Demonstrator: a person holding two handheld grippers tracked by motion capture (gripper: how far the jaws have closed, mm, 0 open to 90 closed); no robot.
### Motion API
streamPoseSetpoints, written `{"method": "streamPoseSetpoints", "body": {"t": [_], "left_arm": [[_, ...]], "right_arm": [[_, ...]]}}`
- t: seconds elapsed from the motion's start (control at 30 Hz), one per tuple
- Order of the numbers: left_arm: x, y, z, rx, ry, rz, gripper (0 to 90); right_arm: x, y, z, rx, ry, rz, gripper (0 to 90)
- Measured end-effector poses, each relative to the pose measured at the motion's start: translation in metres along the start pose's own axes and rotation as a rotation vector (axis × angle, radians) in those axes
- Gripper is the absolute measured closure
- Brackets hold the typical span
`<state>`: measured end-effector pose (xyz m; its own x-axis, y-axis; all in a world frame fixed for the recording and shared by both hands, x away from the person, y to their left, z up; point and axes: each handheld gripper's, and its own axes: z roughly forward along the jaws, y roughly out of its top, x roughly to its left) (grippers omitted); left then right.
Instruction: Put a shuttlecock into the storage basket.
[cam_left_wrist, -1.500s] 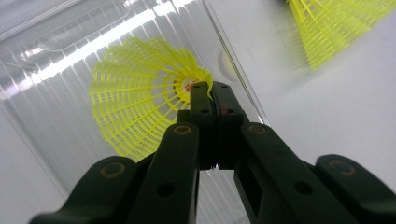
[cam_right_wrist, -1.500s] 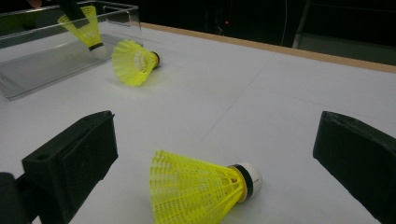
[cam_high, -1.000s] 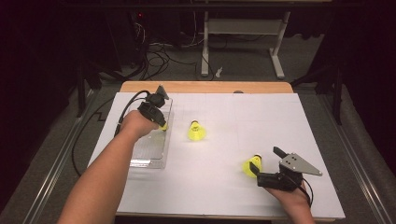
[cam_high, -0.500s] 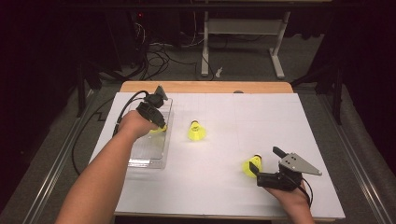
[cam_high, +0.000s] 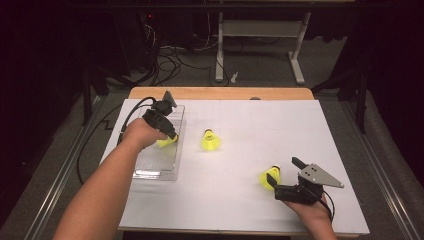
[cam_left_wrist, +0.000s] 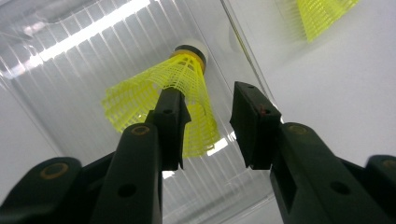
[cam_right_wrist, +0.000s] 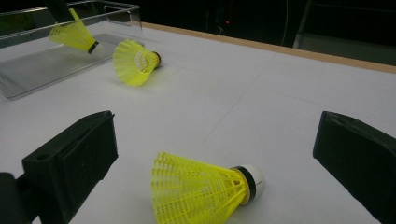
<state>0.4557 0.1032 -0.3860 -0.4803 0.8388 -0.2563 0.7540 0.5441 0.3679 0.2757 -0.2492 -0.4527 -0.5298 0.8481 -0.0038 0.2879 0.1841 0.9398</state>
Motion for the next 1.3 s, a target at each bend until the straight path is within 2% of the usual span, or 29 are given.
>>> {"method": "streamPoseSetpoints", "body": {"t": [0.13,0.2,0.33,0.5,0.53,0.57,0.7,0.83,0.9,0.93,1.03,1.13,1.17,1.3], "left_arm": [[0.002,0.001,-0.006,0.009,0.002,-0.004,59.9],[0.004,0.0,-0.01,0.013,-0.001,0.007,58.2],[0.004,-0.001,-0.018,0.027,-0.002,-0.008,53.8],[0.006,-0.004,-0.027,0.032,-0.006,0.001,46.4],[0.007,-0.005,-0.028,0.031,-0.01,0.009,44.0],[0.006,-0.005,-0.029,0.032,-0.001,-0.006,42.3],[0.009,-0.007,-0.031,0.035,-0.008,0.016,36.0],[0.01,-0.009,-0.033,0.046,-0.001,0.008,29.9],[0.012,-0.009,-0.032,0.041,-0.003,0.016,27.6],[0.011,-0.009,-0.033,0.045,0.003,0.004,26.6],[0.013,-0.009,-0.034,0.048,0.001,0.011,24.0],[0.014,-0.011,-0.034,0.05,0.011,-0.001,21.5],[0.015,-0.011,-0.034,0.054,0.003,0.011,20.8],[0.017,-0.013,-0.034,0.063,0.009,0.009,16.4]], "right_arm": [[0.0,0.0,0.0,0.0,0.0,0.0,0.4],[0.0,0.0,0.0,0.0,-0.001,-0.002,0.5],[0.001,0.0,0.0,0.0,-0.002,-0.003,0.5],[0.002,0.001,0.0,0.001,-0.001,-0.006,0.5],[0.002,0.001,0.0,0.002,-0.001,-0.006,0.5],[0.002,0.001,0.001,0.0,-0.002,-0.007,0.4],[0.003,0.001,0.001,0.0,-0.001,-0.011,0.4],[0.002,0.001,0.0,-0.001,0.0,-0.011,0.5],[0.003,0.001,0.0,-0.002,-0.001,-0.011,0.5],[0.003,0.001,0.0,-0.002,-0.001,-0.01,0.5],[0.003,0.001,0.0,0.0,0.0,-0.009,0.5],[0.003,0.001,0.0,0.0,-0.001,-0.008,0.5],[0.003,0.001,0.0,0.0,0.0,-0.01,0.5],[0.003,0.001,0.0,0.001,-0.001,-0.01,0.4]]}}
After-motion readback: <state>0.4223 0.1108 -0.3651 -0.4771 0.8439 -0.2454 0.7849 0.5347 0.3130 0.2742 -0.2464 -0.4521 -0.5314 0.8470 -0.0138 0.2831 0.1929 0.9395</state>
